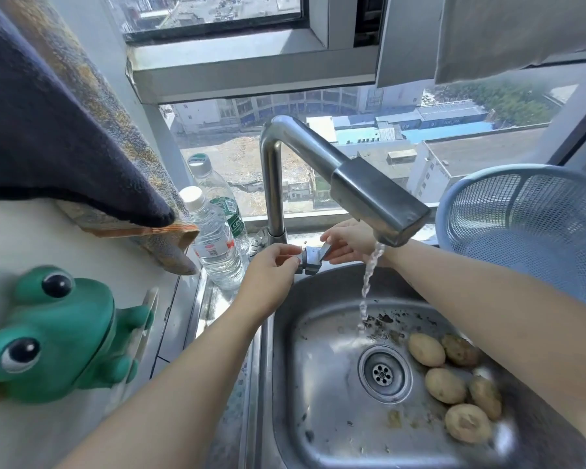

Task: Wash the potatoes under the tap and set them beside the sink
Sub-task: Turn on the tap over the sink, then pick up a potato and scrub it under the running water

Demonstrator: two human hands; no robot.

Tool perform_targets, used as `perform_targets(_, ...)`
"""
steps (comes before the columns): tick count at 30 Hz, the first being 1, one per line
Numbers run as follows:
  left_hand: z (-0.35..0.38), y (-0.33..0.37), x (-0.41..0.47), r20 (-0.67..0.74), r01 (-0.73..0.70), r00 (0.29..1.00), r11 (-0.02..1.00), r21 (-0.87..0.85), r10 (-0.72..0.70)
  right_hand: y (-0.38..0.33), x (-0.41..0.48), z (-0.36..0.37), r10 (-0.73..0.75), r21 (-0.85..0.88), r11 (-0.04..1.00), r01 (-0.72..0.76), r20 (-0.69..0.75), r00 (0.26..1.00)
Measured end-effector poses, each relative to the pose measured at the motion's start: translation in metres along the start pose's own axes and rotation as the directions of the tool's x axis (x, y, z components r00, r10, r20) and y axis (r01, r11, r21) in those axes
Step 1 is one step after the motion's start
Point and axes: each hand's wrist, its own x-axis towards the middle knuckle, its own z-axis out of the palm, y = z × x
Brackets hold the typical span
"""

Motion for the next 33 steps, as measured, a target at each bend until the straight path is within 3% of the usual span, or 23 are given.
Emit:
perform_targets(9, -0.001, 0.0, -0.003, -0.002, -0.012, 1.0, 1.0, 0.005, 0.012, -0.007, -0.02, 0.009, 0.009, 0.002, 1.0, -0.009, -0.015, 1.0)
perform_targets(13, 0.0, -0.012, -0.01, 0.036, 0.004, 0.999, 1.0, 0.021, -0.005, -0.001, -0.041, 0.006, 0.044, -0.12, 0.991, -0.05, -0.048, 0.998)
perform_targets(16, 0.003, -0.032, -0.025, 0.092, 0.048, 0.994, 0.988, 0.144, -0.061, 0.027, -0.066, 0.004, 0.107, -0.302, 0.945, -0.123, -0.071, 0.992)
perform_targets(20, 0.007, -0.058, -0.041, 0.13, 0.112, 0.981, 0.967, 0.229, -0.145, 0.081, -0.098, 0.001, 0.128, -0.575, 0.793, -0.199, -0.162, 0.978)
perform_targets(25, 0.022, -0.073, -0.053, 0.195, 0.084, 0.968, 0.936, 0.341, -0.158, 0.16, -0.112, -0.007, 0.253, -0.742, 0.539, -0.398, -0.308, 0.917)
perform_targets(29, 0.035, -0.082, -0.067, 0.245, 0.076, 0.951, 0.911, 0.406, -0.188, 0.196, -0.108, -0.014, 0.127, -0.907, 0.199, -0.371, -0.352, 0.927)
perform_targets(33, 0.043, -0.093, -0.078, 0.263, 0.084, 0.94, 0.893, 0.441, -0.218, 0.218, -0.096, -0.017, 0.038, -0.935, 0.032, -0.353, -0.352, 0.935)
